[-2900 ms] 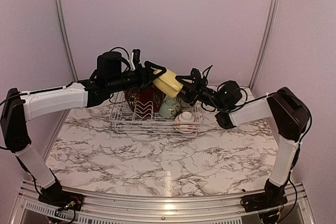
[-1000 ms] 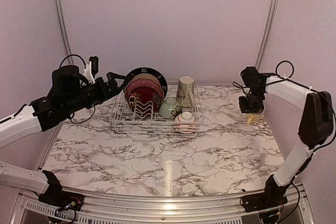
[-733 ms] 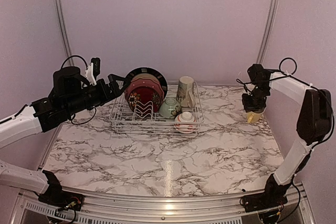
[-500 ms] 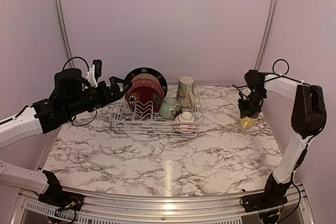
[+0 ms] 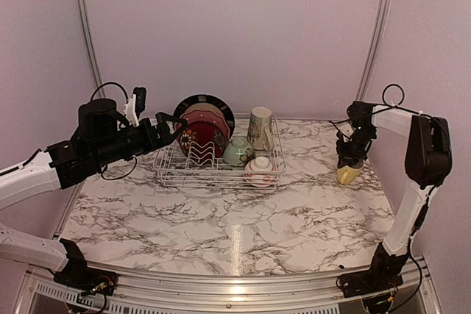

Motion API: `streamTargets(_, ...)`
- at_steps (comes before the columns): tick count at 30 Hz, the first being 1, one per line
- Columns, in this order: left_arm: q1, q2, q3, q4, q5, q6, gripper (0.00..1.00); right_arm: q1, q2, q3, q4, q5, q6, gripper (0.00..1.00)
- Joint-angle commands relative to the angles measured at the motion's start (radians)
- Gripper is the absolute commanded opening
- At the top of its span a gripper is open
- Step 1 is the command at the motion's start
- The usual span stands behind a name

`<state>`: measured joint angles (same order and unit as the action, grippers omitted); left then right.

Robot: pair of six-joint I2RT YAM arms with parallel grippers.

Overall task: Unload the mixed dishes from the dish rack
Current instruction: Place the cup at the corner of the board, then grab the cup from the dish rack.

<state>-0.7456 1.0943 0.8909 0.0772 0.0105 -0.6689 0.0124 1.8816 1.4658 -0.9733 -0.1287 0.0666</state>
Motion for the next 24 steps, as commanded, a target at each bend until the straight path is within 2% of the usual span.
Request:
streamTargets(1,-0.009,0.001,-0.004,0.003,0.011,0.014,0.99,-0.001,0.024,0.047,0.006,-0.031,-0.019,0.04)
streamTargets(9,-0.017,0.027,0.005,0.007,0.01,0.016,0.99,-0.001,0.005,0.092,-0.005,0.015,-0.014,0.35)
streamTargets(12,-0.025,0.03,0.007,0.007,0.005,0.017,0.99,-0.002,-0.006,0.107,-0.007,0.022,-0.013,0.42)
streamTargets(16,-0.032,0.036,0.008,0.007,-0.004,0.018,0.99,-0.002,-0.041,0.123,-0.01,0.044,-0.01,0.48)
streamTargets(24,-0.039,0.038,0.028,-0.027,-0.034,0.029,0.99,0.022,-0.131,0.168,-0.005,0.112,0.002,0.52)
